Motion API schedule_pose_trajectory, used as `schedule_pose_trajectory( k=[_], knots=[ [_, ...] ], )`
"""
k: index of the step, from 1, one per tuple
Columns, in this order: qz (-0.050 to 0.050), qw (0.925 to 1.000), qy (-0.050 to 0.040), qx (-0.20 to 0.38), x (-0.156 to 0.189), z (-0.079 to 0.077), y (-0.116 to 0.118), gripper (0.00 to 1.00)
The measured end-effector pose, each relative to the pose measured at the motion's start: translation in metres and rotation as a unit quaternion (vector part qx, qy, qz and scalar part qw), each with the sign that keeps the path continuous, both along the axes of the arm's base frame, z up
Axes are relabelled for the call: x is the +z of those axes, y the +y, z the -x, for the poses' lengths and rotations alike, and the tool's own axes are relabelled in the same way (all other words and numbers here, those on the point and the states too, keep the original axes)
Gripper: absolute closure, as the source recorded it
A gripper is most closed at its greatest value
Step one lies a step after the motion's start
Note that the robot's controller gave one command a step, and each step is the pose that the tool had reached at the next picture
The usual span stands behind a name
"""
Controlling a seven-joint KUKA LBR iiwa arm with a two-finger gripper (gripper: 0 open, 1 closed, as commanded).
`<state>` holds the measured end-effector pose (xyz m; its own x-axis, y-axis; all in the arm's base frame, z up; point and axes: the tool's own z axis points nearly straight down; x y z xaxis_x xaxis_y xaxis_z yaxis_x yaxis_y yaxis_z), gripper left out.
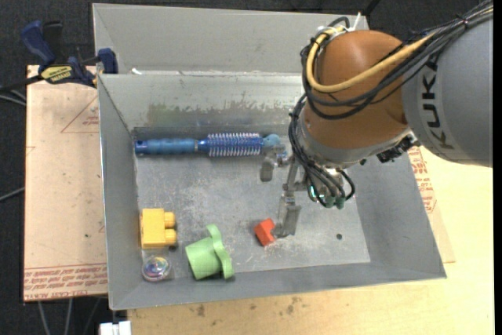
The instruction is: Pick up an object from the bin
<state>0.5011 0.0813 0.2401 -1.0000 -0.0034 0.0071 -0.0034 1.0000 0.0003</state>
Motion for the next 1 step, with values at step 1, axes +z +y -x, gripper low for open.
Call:
schedule_pose_trajectory(
  k=[1],
  knots=[
    [-0.002,0.9914,-0.0139,0.130,-0.1688,0.0140,0.0909,0.00]
  ],
)
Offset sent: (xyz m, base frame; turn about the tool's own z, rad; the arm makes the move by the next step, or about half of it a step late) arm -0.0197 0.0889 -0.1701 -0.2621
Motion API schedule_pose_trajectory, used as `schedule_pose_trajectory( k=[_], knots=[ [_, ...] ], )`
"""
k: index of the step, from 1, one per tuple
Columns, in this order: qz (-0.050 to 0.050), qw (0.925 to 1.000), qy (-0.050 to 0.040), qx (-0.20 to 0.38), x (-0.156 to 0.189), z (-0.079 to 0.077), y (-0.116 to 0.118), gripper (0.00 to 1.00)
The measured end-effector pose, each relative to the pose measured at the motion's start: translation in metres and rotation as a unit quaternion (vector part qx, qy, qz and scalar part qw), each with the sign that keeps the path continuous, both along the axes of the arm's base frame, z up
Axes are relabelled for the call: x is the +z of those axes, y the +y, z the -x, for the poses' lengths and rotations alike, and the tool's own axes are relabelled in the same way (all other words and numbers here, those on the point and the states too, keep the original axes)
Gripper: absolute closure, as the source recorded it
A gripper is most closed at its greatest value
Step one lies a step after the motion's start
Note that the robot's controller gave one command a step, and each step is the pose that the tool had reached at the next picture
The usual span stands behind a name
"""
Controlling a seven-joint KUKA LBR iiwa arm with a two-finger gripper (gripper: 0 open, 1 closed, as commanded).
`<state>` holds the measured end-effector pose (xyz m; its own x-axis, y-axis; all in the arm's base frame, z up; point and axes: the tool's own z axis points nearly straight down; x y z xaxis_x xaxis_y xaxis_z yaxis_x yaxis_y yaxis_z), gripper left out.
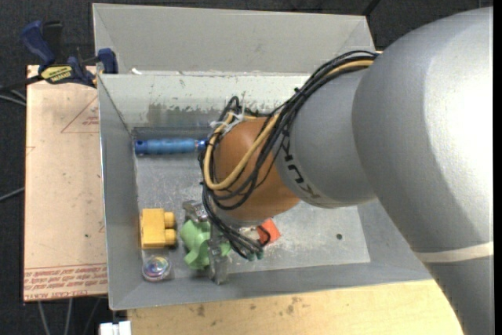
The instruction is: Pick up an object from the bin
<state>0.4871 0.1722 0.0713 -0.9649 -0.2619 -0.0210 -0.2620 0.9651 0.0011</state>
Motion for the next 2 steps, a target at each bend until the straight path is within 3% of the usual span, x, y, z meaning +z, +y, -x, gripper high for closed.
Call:
schedule_pose_trajectory(
  k=[1,2],
  knots=[
    [0.002,0.9999,0.0077,-0.011,0.030,0.004,-0.004,0.00],
    [0.002,0.9996,0.0086,-0.027,0.047,-0.002,-0.013,0.00]
  ],
)
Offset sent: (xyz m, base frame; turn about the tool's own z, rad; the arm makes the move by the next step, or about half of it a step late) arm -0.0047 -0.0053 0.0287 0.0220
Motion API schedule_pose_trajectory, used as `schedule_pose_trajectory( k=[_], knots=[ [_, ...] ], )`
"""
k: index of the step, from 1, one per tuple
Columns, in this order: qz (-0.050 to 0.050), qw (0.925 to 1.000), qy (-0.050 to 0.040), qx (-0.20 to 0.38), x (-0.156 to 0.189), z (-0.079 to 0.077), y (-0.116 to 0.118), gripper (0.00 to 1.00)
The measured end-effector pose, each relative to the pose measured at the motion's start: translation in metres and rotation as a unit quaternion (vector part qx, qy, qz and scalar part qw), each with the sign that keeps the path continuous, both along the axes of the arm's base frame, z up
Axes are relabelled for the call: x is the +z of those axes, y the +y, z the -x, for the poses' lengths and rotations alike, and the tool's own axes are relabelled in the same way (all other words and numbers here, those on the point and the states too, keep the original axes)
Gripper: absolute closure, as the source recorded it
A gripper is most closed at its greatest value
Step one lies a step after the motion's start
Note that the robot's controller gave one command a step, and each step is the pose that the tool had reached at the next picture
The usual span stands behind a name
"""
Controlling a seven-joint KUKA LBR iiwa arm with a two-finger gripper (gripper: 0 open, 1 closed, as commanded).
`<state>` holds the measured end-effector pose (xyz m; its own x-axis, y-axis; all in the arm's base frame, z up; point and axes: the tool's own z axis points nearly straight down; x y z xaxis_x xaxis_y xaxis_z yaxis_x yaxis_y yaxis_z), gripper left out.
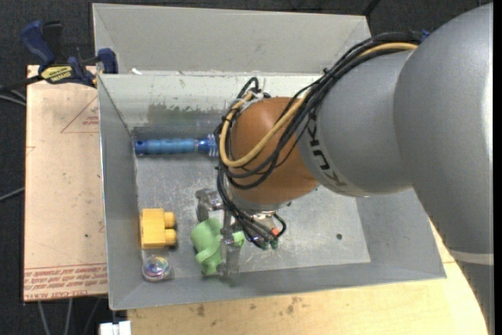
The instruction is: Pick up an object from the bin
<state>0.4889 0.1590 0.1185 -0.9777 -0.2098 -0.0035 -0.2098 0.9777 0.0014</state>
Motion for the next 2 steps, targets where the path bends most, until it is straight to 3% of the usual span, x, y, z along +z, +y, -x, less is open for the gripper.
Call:
schedule_pose_trajectory(
  k=[1,2],
  knots=[
    [0.000,0.9930,-0.0063,0.118,-0.0466,0.0003,-0.0014,0.00],
    [-0.002,0.9932,-0.0095,0.116,-0.0455,-0.0019,-0.0007,0.00]
  ],
)
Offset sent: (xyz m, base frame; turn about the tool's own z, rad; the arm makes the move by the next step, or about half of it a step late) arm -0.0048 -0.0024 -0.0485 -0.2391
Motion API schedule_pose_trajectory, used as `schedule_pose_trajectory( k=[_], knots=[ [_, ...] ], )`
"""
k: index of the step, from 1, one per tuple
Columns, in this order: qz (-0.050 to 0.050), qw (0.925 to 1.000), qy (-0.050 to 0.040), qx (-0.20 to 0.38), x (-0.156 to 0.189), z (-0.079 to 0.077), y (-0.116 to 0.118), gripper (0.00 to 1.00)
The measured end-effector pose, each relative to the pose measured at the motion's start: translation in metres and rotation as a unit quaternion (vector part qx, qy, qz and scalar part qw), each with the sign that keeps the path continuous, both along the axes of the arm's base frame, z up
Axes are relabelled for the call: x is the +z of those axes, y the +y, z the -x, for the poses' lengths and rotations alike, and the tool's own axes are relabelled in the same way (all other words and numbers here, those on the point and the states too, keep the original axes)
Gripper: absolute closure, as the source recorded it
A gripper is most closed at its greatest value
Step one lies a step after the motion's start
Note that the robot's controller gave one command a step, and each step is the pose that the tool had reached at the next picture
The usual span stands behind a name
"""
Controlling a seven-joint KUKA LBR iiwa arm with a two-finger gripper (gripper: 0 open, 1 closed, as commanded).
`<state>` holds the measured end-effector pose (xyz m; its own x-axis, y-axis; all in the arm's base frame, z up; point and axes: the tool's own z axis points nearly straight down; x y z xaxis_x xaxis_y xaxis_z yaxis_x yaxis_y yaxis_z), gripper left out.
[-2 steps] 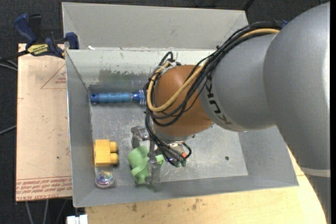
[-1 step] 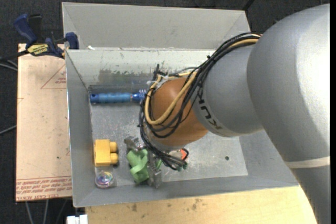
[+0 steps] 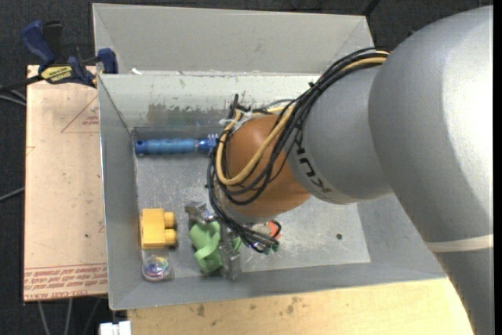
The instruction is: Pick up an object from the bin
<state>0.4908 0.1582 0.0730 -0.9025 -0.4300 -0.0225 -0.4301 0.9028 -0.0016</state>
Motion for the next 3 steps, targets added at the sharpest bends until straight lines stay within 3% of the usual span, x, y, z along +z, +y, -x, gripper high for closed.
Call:
schedule_pose_trajectory(
  k=[1,2,3],
  knots=[
    [-0.001,1.0000,-0.0026,0.000,0.001,-0.001,0.000,1.00],
    [0.003,1.0000,0.0071,-0.001,0.063,-0.003,0.001,1.00],
    [0.003,1.0000,0.0070,-0.002,0.113,-0.004,0.002,1.00]
  ],
)
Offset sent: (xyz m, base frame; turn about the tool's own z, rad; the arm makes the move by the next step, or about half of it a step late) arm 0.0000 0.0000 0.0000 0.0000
